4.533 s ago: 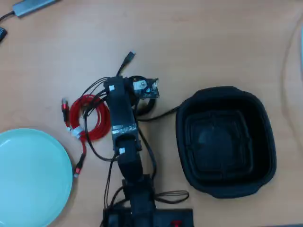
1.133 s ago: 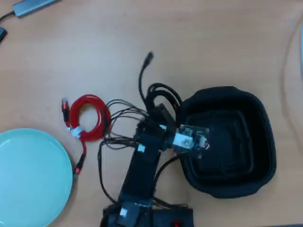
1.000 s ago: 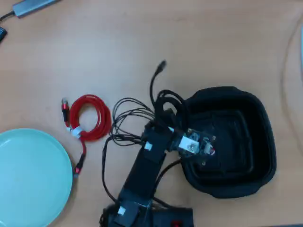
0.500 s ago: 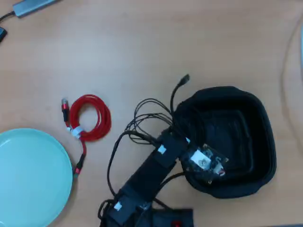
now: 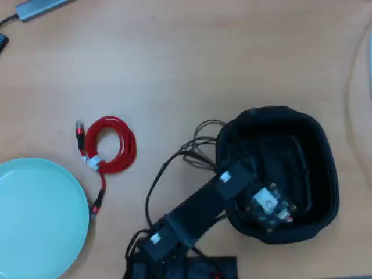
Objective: Put a black charging cable in a black bowl and put a red charging cable in a green bowl
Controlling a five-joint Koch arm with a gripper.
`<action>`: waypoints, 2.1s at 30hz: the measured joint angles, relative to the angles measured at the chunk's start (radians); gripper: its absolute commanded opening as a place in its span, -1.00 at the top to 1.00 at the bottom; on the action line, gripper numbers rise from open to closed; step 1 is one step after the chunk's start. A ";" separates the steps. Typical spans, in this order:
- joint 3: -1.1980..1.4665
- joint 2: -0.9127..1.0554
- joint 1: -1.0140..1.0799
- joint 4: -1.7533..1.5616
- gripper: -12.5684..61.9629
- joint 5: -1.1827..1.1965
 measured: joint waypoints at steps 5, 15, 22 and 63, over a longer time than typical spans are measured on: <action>0.000 -0.129 0.048 -0.048 0.81 -0.002; 0.040 -0.183 0.067 -0.109 0.15 -0.002; 0.071 -0.183 0.072 -0.147 -0.15 -0.002; 0.057 -0.256 -1.310 -0.216 -0.12 -0.351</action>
